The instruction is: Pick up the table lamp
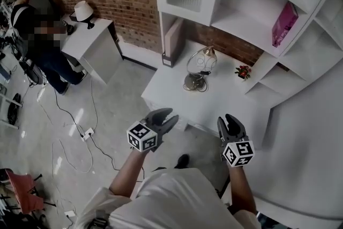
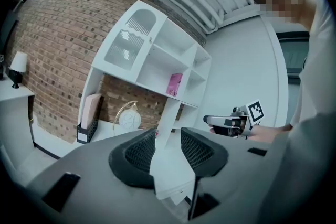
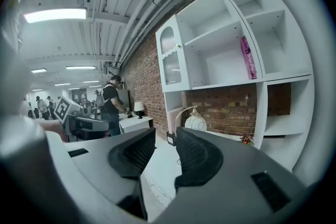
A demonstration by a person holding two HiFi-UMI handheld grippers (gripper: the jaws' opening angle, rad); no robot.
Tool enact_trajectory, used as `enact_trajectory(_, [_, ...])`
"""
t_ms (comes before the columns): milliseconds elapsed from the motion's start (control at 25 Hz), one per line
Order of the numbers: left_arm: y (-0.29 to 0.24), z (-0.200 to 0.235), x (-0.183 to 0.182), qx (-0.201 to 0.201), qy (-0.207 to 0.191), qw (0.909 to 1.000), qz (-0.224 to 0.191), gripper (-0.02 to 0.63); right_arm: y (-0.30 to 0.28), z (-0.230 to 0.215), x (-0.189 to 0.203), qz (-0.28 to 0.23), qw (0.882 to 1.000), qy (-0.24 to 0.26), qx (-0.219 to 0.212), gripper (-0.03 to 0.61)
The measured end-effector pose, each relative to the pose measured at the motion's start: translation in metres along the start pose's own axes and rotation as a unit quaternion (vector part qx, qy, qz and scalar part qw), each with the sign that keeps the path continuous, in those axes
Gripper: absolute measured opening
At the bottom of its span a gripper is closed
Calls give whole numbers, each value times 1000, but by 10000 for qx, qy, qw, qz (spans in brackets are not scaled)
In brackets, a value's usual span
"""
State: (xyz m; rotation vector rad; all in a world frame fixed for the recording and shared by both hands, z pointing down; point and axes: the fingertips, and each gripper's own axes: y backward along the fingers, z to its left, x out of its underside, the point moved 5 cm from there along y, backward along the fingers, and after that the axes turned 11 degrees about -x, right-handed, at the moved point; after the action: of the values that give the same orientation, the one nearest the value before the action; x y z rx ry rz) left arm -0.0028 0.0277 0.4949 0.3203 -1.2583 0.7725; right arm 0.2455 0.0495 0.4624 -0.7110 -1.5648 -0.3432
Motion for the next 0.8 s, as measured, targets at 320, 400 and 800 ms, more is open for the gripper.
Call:
enact_trajectory(320, [-42,7,-2,-247,43,9997,71,163,-24,-54,-3,84,9996,-67,-249,138])
enact_trajectory(400, [-49,10,-1,-309,44,9994,120,163,-29,-65,-5,73,9995,-113,-281,138])
enact_trajectory(800, [-76,38,-14,-434,29,9990,114,166,-66,-91,-10,75,9991,-168,-372,138])
